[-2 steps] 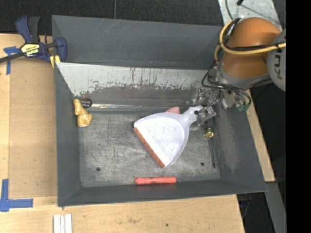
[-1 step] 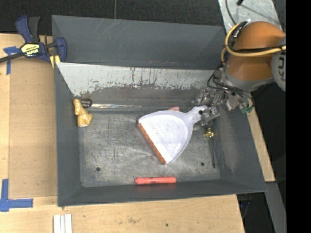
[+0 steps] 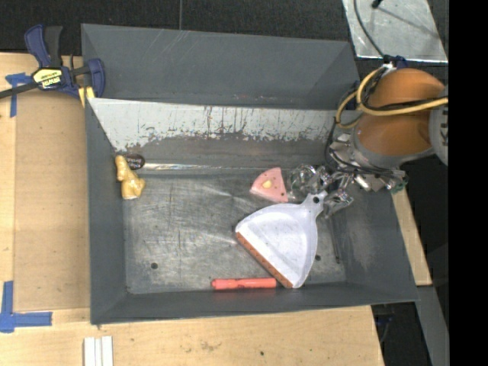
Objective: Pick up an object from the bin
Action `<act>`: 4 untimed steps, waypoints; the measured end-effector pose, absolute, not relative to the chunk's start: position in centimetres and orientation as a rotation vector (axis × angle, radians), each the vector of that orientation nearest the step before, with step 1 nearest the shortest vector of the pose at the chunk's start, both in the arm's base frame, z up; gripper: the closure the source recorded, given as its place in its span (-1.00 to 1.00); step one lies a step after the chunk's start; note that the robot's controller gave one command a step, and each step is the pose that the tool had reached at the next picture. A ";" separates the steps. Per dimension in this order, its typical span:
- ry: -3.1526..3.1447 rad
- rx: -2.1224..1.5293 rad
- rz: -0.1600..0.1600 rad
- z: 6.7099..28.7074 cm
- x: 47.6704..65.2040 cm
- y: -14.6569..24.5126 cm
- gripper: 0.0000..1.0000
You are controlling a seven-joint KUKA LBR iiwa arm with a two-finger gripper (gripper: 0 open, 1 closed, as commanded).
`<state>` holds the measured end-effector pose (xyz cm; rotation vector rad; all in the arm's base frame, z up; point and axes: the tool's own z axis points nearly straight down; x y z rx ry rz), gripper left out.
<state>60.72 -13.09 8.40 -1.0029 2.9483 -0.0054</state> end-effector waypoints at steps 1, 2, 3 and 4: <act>2.959 -1.009 -0.001 8.0 60.3 -13.2 -1.00; 2.957 -1.015 0.011 7.7 60.3 -12.7 1.00; 2.957 -1.014 0.012 7.7 60.3 -12.7 1.00; 2.457 -1.938 -0.004 7.3 60.2 -10.0 1.00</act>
Offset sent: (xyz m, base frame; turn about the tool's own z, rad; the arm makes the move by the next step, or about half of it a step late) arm 0.0000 0.0000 0.0000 0.0000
